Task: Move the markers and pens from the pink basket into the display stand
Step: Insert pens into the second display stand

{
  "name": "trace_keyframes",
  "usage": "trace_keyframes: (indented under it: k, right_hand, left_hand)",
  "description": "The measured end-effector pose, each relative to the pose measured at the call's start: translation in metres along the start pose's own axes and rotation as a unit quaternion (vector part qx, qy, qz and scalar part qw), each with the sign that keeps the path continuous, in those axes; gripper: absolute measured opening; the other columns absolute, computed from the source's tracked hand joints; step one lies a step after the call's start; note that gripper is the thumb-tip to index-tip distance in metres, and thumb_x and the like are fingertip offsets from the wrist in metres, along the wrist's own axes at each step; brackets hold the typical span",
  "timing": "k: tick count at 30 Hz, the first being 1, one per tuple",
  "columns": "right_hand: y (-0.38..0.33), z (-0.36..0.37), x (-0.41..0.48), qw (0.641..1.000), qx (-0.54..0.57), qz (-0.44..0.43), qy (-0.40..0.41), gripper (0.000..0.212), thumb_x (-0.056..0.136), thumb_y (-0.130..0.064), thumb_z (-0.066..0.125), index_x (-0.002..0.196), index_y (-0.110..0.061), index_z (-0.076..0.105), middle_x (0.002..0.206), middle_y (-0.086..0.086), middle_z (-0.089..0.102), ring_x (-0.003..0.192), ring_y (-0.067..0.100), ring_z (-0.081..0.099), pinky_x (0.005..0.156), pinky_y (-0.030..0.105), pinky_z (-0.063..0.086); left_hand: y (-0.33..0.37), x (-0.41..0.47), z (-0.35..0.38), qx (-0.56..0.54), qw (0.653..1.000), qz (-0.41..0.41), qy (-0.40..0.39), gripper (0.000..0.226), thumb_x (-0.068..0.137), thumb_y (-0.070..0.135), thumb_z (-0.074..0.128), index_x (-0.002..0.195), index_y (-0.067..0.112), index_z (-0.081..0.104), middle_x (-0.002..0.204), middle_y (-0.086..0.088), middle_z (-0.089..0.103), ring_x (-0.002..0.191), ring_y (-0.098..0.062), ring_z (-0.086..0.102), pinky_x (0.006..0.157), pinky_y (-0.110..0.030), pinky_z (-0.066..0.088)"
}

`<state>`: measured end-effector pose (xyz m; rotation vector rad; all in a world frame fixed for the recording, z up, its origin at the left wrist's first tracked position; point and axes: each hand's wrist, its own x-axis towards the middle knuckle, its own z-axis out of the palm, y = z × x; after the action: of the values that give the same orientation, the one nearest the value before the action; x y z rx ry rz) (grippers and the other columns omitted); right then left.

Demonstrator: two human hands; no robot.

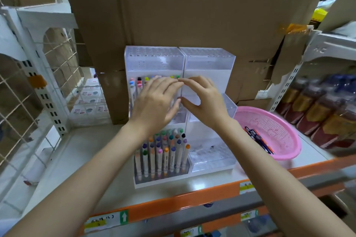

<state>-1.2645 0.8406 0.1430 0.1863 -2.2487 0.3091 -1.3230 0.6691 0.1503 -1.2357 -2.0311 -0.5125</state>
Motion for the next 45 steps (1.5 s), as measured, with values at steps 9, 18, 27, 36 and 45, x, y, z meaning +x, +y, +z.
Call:
trace_keyframes:
  k: [9, 18, 27, 36, 45]
  right_hand:
    - [0.075, -0.062, -0.069, 0.986, -0.091, 0.098, -0.097, 0.049, 0.086, -0.037, 0.064, 0.132, -0.021, 0.057, 0.127, 0.005, 0.058, 0.115, 0.028, 0.054, 0.089, 0.042, 0.049]
    - [0.159, -0.107, -0.138, 0.96, -0.07, 0.199, -0.183, 0.057, 0.087, -0.032, 0.065, 0.14, -0.023, 0.048, 0.139, 0.004, 0.05, 0.124, 0.025, 0.048, 0.095, 0.043, 0.047]
    - [0.216, -0.097, -0.166, 0.897, -0.107, 0.269, -0.334, 0.063, 0.09, -0.041, 0.058, 0.146, -0.03, 0.034, 0.146, 0.002, 0.039, 0.13, 0.024, 0.043, 0.096, 0.04, 0.047]
    - [0.226, -0.075, -0.16, 0.881, -0.054, 0.265, -0.388, 0.026, 0.09, -0.039, 0.058, 0.106, -0.018, 0.059, 0.108, 0.005, 0.06, 0.097, 0.024, 0.056, 0.072, 0.034, 0.045]
    - [0.229, -0.067, -0.162, 0.835, 0.049, 0.356, -0.416, 0.034, 0.081, -0.037, 0.073, 0.093, -0.007, 0.062, 0.089, 0.007, 0.064, 0.081, 0.023, 0.058, 0.071, 0.04, 0.046]
  left_hand:
    - [0.089, 0.026, 0.06, -0.031, 0.998, 0.02, -0.053, 0.046, 0.084, 0.033, 0.047, 0.12, 0.008, 0.061, 0.115, -0.009, 0.064, 0.102, -0.03, 0.06, 0.098, -0.038, 0.037]
    - [0.174, 0.052, 0.125, -0.031, 0.988, 0.04, -0.146, 0.048, 0.08, 0.035, 0.044, 0.115, 0.01, 0.064, 0.109, -0.008, 0.065, 0.104, -0.028, 0.061, 0.097, -0.04, 0.044]
    - [0.216, 0.062, 0.192, -0.004, 0.948, -0.034, -0.318, 0.038, 0.09, 0.033, 0.052, 0.123, 0.015, 0.049, 0.124, -0.007, 0.052, 0.116, -0.026, 0.048, 0.097, -0.038, 0.037]
    - [0.22, 0.061, 0.229, 0.007, 0.881, -0.158, -0.446, 0.042, 0.093, 0.043, 0.049, 0.125, 0.016, 0.051, 0.117, -0.008, 0.058, 0.101, -0.025, 0.057, 0.071, -0.034, 0.042]
    - [0.216, 0.06, 0.233, 0.014, 0.869, -0.139, -0.475, 0.059, 0.075, 0.064, 0.063, 0.111, 0.017, 0.055, 0.116, -0.008, 0.044, 0.112, -0.026, 0.043, 0.087, -0.037, 0.042]
